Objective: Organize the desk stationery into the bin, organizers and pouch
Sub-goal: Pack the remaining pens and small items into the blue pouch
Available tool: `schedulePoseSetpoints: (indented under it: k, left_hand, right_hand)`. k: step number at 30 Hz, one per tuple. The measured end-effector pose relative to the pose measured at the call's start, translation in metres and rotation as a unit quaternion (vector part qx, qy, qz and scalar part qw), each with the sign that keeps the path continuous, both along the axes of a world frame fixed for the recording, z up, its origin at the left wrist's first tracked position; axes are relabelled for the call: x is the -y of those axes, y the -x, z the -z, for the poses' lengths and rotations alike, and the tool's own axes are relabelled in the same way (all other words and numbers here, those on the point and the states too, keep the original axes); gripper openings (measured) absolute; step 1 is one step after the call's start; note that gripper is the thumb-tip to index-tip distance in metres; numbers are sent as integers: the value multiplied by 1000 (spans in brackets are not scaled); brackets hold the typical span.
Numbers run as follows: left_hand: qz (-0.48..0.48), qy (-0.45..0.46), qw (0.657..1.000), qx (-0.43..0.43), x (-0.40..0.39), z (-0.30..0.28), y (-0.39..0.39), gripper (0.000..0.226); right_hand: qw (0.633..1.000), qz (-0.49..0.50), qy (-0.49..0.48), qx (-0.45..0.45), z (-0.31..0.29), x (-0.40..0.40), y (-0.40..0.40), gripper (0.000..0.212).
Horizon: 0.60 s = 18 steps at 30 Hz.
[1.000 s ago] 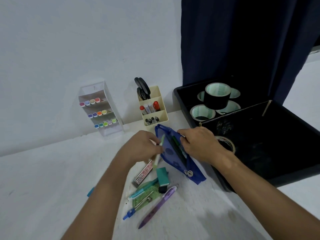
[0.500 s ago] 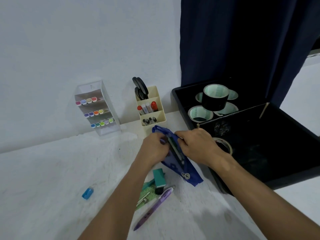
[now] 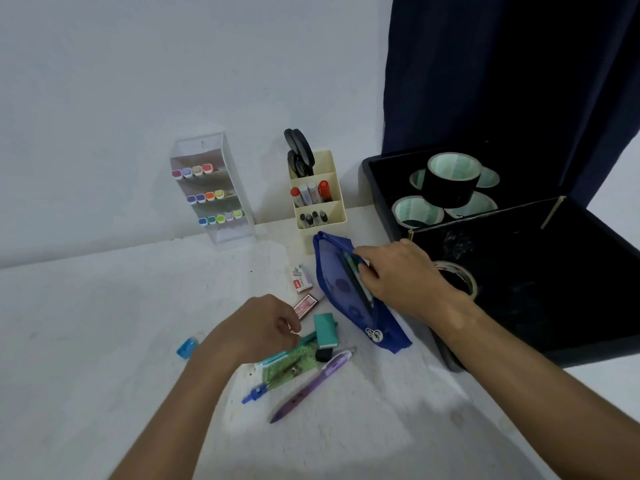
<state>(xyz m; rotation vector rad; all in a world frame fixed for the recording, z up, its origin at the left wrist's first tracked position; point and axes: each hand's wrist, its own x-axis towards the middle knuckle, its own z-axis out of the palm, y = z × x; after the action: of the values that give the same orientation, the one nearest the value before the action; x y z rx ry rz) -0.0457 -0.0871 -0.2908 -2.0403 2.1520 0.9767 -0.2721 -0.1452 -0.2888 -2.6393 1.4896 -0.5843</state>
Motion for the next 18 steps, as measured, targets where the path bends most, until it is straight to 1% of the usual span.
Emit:
schedulePoseSetpoints:
  k: [6,10,12,14,16,18]
  left_hand:
    - [8,11,999,50,-10,15,5,30]
    - [18,23,996,89,-10,19,5,28]
    - [24,22,989,145,-7,14,1,24]
    - [31,35,971,235,-3,-1,-4,19]
    - [25,68,946,316,0,-22,-7,22]
    - [0,103,929,357,4,-42,-9,27]
  right_hand:
    - [996,-5,-82,44,2,-3,-2,23]
    - [995,-4,-92,44,1,-5,-2,23]
    - [995,0,-93,47,1,-5,-2,23]
    - [994,6,-97,53,1,-5,-3,24]
    - [992,10,-105,66,1,-4,-3,23]
    - [991,11,-110,73,1,-3,-3,22]
